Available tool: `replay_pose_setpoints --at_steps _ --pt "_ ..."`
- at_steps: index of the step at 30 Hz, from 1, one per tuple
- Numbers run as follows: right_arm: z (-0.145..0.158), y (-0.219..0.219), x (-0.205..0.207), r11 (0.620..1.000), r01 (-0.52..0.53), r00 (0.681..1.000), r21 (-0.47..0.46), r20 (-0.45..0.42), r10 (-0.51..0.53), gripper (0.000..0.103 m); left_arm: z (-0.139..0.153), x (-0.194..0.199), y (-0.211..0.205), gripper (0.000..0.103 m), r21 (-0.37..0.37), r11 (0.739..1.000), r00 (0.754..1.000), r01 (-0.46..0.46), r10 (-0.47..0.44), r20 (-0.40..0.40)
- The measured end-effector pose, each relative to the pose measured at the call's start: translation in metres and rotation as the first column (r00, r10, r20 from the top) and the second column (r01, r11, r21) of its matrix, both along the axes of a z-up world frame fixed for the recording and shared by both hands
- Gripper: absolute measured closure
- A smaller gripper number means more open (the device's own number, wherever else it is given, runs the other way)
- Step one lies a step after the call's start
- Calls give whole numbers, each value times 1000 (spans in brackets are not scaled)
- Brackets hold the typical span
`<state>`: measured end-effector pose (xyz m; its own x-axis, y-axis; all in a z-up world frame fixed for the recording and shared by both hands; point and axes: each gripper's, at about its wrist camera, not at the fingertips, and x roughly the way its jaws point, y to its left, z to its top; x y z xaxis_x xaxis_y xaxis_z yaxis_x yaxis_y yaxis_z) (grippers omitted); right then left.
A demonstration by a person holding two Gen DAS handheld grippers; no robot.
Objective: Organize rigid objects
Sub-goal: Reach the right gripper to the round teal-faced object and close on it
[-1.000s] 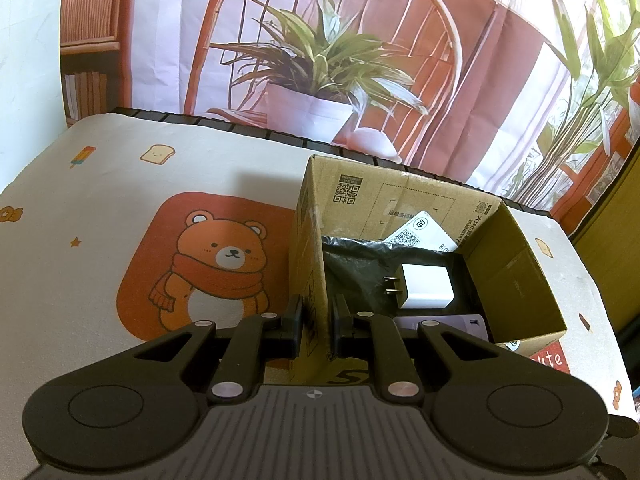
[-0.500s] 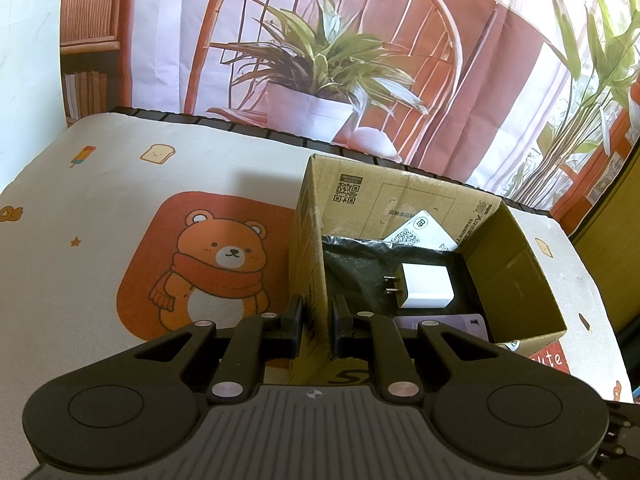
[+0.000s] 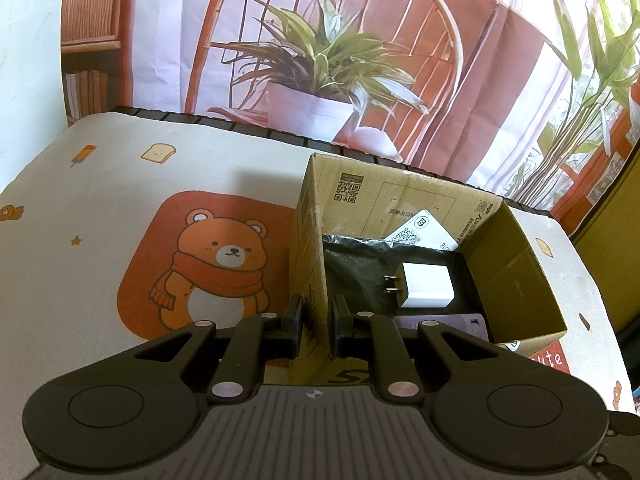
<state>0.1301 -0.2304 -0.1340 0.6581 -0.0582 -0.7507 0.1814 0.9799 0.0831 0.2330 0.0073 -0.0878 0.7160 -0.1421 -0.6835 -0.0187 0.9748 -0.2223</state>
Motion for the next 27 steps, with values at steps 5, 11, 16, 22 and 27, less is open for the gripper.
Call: replay_pose_setpoints --at_steps 5,11,16,22,27 --pt "-10 -3 7 1000 -1 1000 23 -19 1 71 0 0 0 87 0 1000 1000 0 0 0" --pt "-17 7 16 999 -46 999 -12 -23 46 60 0 0 0 87 -1 1000 1000 0 0 0" --pt "-20 9 20 998 -49 999 -38 -6 49 57 0 0 0 87 -1 1000 1000 0 0 0" --pt "-19 25 24 983 -126 992 -130 -28 123 58 0 0 0 87 -2 1000 1000 0 0 -1" --pt "-15 37 27 963 -196 980 -185 -19 196 72 0 0 0 87 -2 1000 1000 0 0 -1"
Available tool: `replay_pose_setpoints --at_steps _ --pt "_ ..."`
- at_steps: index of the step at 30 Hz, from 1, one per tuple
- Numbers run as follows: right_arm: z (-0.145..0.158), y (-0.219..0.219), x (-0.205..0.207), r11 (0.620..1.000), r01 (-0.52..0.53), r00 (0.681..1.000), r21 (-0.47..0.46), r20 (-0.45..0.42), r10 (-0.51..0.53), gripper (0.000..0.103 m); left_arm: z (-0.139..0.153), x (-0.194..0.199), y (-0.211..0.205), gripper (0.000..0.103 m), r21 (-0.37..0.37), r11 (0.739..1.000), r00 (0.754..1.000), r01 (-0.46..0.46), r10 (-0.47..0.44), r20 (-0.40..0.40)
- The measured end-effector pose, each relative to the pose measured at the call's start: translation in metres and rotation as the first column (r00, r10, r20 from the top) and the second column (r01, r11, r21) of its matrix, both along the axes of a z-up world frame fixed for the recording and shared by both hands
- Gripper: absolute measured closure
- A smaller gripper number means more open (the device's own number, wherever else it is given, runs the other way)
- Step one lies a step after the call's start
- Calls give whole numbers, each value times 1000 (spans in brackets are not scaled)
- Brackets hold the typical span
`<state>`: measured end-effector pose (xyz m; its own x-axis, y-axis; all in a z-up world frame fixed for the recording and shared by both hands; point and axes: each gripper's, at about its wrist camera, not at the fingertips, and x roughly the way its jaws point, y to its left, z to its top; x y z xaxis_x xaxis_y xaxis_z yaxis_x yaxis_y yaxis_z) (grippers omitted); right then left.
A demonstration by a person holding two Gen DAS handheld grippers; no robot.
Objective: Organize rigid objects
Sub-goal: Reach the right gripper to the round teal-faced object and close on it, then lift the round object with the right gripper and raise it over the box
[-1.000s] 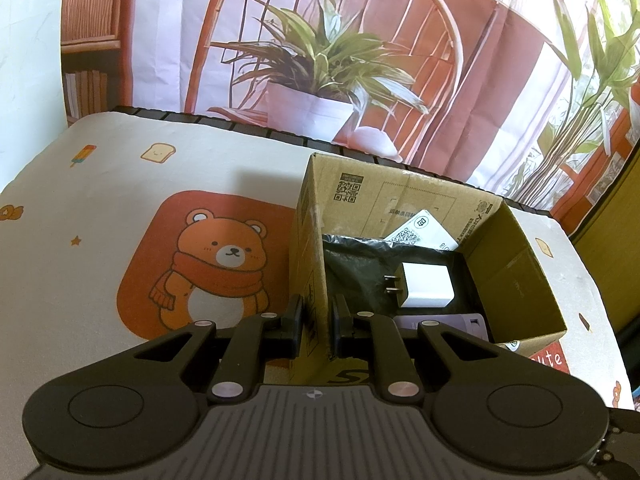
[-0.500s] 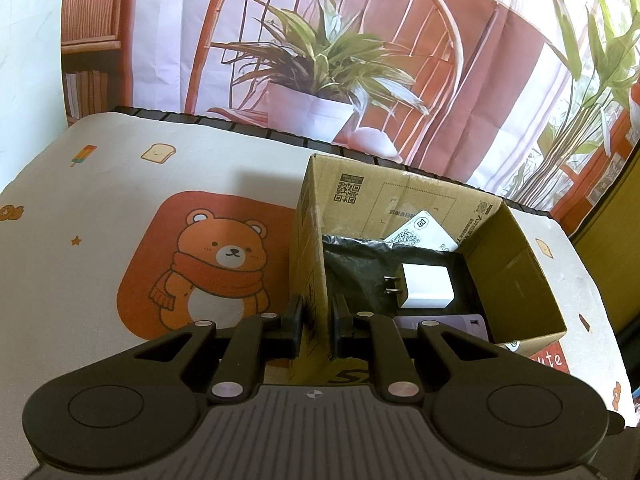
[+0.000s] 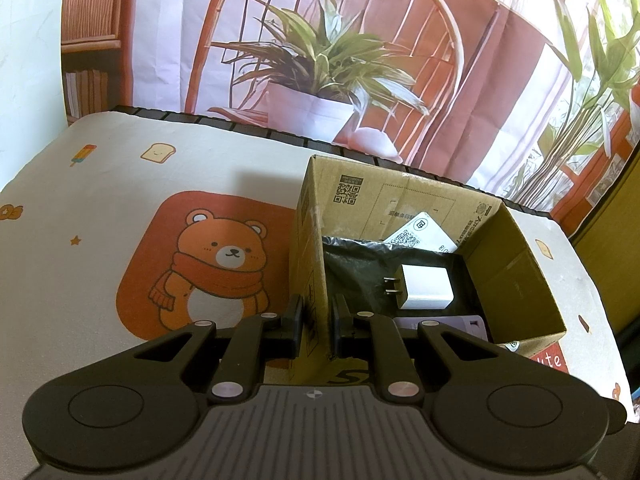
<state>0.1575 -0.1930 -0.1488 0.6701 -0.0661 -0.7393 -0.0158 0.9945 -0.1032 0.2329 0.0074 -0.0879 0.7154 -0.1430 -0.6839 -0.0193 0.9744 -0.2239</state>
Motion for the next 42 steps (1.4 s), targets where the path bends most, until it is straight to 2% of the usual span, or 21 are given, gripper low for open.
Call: replay_pose_setpoints --at_steps 2,4,8,11,16,19,24,27,30,35,39,42 --pt "-1 6 4 999 -39 999 -25 -6 39 81 0 0 0 87 0 1000 1000 1 -1 1" --pt "2 10 8 997 -73 997 -36 -11 73 86 0 0 0 87 1 1000 1000 1 -1 1" --pt "2 14 11 991 -133 991 -25 -27 132 87 0 0 0 86 0 1000 1000 0 0 1" --pt "0 16 12 986 -163 986 -27 -45 162 84 0 0 0 86 0 1000 1000 1 -1 0" --pt "-3 9 9 991 -134 989 15 -69 135 86 -1 -1 -1 86 -1 1000 1000 2 -2 -1" --pt "-2 6 6 994 -111 991 11 -76 111 88 -1 -1 -1 86 -1 1000 1000 2 -2 -1" --pt "3 -7 0 999 -21 994 43 -104 25 91 -1 -1 -1 86 -1 1000 1000 3 -3 -1" --pt "3 -13 -4 999 8 994 53 -108 -2 91 -1 -1 -1 86 -1 1000 1000 1 -1 -1" --pt "2 -12 -3 999 5 995 50 -98 0 86 -1 -1 -1 86 1 1000 1000 1 -1 -1" --pt "-2 -11 5 997 6 998 83 -67 0 71 -1 0 -2 86 1 1000 1000 2 -2 -1" --pt "-4 -3 9 999 -27 998 38 -55 29 69 -1 0 -2 86 1 1000 1000 1 -1 -1" --pt "-5 -3 9 999 -25 999 33 -47 26 75 0 0 -2 86 1 1000 1000 2 -2 -1"
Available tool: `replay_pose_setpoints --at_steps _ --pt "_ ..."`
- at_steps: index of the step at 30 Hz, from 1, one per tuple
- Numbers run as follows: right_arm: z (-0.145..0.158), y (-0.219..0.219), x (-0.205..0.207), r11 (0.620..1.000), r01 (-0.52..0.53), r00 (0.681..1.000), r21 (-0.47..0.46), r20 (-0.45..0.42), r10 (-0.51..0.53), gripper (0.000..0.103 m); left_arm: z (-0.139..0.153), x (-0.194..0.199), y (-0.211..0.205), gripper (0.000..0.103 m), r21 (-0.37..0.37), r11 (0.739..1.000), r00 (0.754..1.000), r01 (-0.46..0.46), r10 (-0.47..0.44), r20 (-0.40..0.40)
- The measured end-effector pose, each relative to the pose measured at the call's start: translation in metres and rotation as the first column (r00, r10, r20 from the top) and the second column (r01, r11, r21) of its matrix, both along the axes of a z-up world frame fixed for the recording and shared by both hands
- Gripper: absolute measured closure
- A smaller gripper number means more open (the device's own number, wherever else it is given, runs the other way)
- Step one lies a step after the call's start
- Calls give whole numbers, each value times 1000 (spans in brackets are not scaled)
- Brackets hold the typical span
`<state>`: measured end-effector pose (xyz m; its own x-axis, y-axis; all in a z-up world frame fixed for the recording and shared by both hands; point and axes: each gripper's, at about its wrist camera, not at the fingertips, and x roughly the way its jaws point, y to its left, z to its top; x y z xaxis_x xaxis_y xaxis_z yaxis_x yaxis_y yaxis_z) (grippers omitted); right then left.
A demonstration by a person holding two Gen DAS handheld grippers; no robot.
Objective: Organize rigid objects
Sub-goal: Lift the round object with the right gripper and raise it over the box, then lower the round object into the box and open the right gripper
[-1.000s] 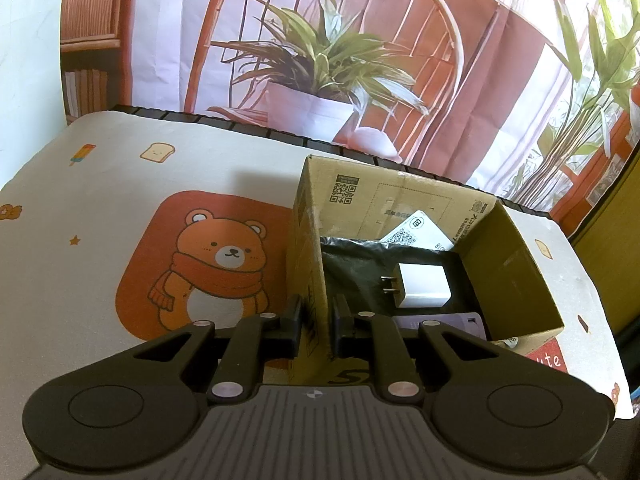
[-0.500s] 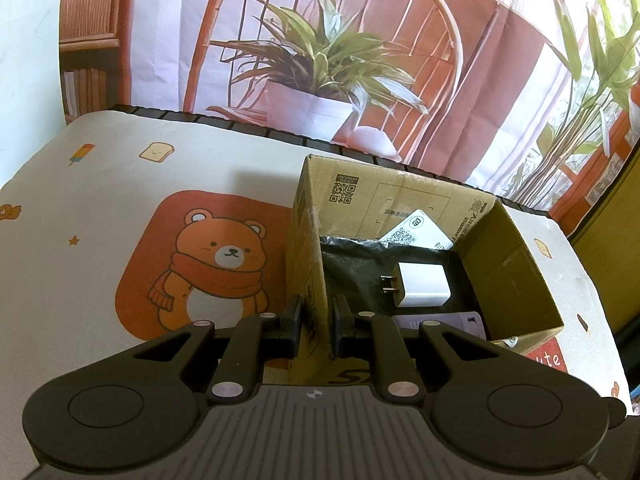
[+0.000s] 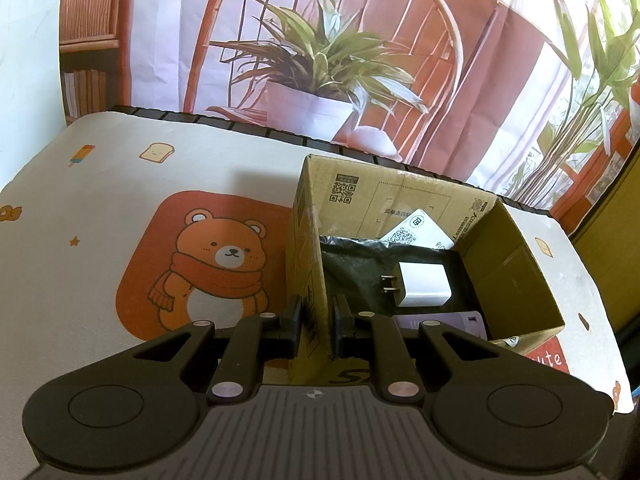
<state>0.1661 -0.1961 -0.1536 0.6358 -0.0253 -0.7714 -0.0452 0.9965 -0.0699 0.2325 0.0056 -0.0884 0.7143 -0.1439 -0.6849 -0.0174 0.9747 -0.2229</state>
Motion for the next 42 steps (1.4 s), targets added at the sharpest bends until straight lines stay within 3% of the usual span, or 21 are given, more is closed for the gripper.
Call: replay_pose_setpoints --at_steps 4,8,14,18,23,29,35,38,42 --pt "3 -3 -4 999 20 1000 27 13 -21 76 0 0 0 86 0 1000 1000 1 -1 0" --pt "18 -7 -18 997 -3 996 74 87 -4 76 0 1 0 86 -2 1000 1000 0 0 -1" --pt "55 -18 -44 987 -49 973 155 229 13 76 0 1 0 86 -3 1000 1000 0 0 -2" --pt "76 -25 -52 981 -44 961 189 278 -11 76 0 0 0 86 -3 1000 1000 0 0 -2" --pt "107 -41 -55 954 -43 933 296 352 -67 76 0 1 0 86 -3 1000 1000 1 -1 -2" --pt "144 -63 -45 900 -62 899 431 416 -137 75 0 1 0 86 -6 1000 1000 1 -1 -3" --pt "178 -75 -28 861 -119 855 495 493 -165 75 -1 0 0 86 -7 1000 1000 1 -1 -3" --pt "189 -78 -17 854 -130 836 503 519 -178 75 -1 0 1 86 -8 1000 1000 2 -2 -3" --pt "193 -79 -3 873 -114 827 473 532 -181 75 -1 0 1 86 -8 1000 1000 2 -2 -4"
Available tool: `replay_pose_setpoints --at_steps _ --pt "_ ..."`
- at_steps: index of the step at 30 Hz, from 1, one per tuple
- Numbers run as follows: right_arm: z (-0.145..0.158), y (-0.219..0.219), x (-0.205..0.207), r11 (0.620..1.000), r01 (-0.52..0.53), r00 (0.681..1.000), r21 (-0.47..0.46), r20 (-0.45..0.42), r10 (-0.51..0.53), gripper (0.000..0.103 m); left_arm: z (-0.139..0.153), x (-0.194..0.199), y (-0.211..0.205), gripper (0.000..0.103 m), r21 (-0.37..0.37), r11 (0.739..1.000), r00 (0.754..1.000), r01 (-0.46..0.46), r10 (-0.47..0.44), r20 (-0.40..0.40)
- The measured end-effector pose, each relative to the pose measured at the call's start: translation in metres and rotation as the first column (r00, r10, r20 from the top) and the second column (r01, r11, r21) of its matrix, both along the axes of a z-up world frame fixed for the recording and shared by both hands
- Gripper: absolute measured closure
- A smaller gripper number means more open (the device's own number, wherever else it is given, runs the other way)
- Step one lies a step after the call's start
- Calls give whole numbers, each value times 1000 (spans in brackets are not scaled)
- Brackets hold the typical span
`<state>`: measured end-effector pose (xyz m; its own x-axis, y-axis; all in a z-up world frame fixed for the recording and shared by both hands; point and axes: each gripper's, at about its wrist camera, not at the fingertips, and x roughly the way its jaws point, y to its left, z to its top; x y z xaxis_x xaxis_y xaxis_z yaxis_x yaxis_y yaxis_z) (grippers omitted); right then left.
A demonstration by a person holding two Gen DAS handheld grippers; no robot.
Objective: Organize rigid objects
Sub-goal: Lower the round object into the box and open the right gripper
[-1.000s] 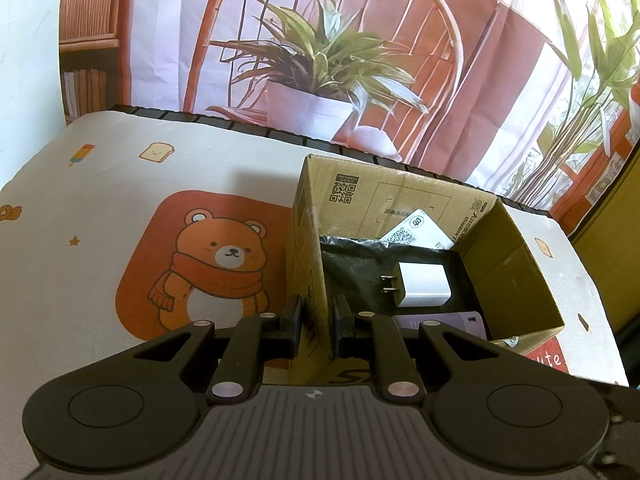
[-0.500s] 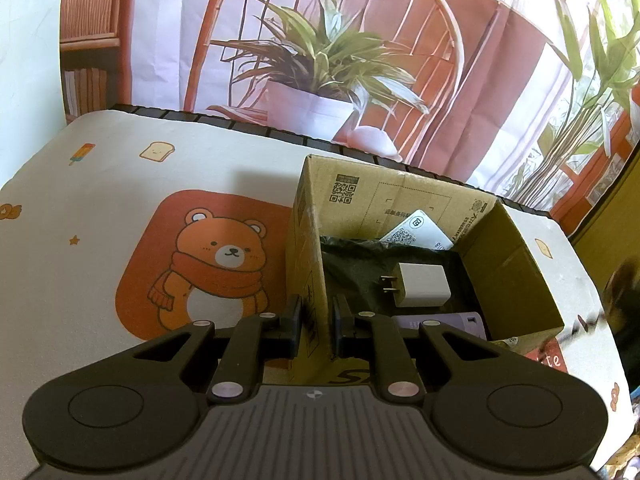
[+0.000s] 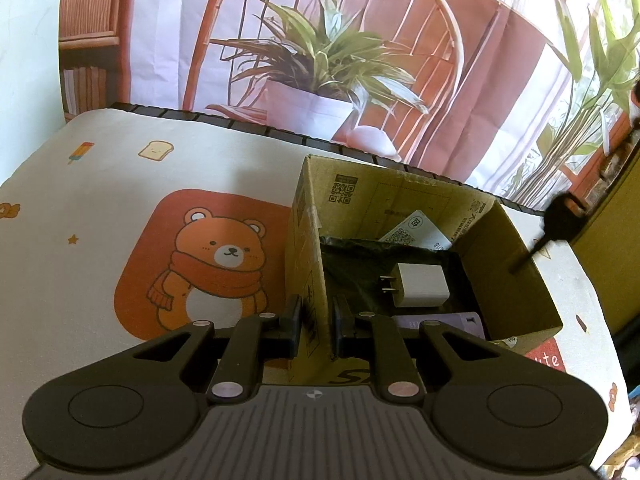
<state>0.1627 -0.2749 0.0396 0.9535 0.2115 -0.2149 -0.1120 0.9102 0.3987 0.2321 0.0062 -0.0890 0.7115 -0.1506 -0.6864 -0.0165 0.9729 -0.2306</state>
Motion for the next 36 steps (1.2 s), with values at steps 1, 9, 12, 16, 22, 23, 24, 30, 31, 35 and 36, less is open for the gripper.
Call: replay_pose_setpoints --at_steps 1,9,12,16,22,23,24,30,31,35,36 --pt "-1 -1 4 1000 5 1000 0 -6 -5 75 0 1 0 86 0 1000 1000 0 0 0" --pt "-32 -6 32 998 30 994 -57 -102 -36 75 0 0 0 86 0 1000 1000 0 0 -1" --pt "-46 -6 44 993 21 988 -112 -150 -38 75 0 1 1 86 -1 1000 1000 0 0 -1" --pt "-61 -11 60 984 41 977 -173 -200 -76 75 0 0 0 86 -1 1000 1000 0 0 -1" --pt "-69 -5 78 967 40 972 -250 -214 -95 75 0 1 0 86 -4 1000 1000 -1 1 -4" --pt "-71 -3 81 967 32 971 -251 -220 -89 75 0 1 0 86 -4 1000 1000 -1 1 -5" --pt "-72 -2 84 968 24 970 -250 -227 -83 75 0 2 0 86 -4 1000 1000 -1 1 -5" --pt "-88 21 104 967 -57 953 -248 -303 -22 75 1 2 0 86 -4 1000 1000 0 0 -5" --pt "-91 25 106 966 -70 949 -248 -316 -12 75 1 2 0 86 -4 1000 1000 0 0 -5" --pt "-100 36 115 968 -110 934 -225 -357 24 75 1 2 0 86 -4 1000 1000 0 0 -5" --pt "-102 38 117 969 -117 929 -219 -368 29 75 1 2 0 86 -4 1000 1000 0 0 -5"
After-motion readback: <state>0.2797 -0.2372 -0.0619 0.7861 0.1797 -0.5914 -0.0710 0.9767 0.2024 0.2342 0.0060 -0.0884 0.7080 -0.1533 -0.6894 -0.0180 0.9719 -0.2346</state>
